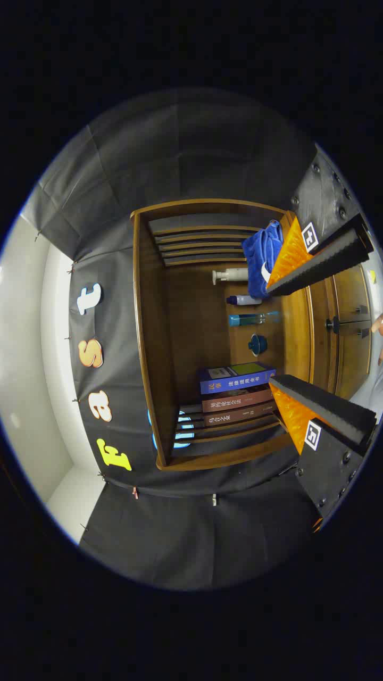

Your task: Pull open the drawer, take out the items inside it, and place them on the countertop above the cabinet.

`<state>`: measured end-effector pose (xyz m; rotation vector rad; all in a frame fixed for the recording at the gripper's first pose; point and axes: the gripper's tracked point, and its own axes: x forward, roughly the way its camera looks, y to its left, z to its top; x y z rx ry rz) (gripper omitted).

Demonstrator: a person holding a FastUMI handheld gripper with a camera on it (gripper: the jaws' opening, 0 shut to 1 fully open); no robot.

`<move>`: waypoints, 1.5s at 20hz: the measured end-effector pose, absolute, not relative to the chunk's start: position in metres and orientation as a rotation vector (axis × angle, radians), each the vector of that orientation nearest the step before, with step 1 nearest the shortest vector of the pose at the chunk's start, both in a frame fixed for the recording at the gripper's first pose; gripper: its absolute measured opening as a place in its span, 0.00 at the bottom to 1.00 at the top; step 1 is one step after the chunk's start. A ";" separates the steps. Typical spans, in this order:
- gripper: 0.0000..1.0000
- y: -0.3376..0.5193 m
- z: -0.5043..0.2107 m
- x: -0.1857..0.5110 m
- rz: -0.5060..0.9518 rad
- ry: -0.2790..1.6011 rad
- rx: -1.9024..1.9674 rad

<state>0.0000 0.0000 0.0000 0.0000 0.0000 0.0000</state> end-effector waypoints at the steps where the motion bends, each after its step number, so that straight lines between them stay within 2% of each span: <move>1: 0.99 0.004 0.001 0.001 0.004 -0.002 -0.011; 22: 0.98 0.009 0.012 0.000 -0.011 -0.040 -0.020; 30: 0.98 -0.002 -0.018 0.011 -0.027 0.019 0.004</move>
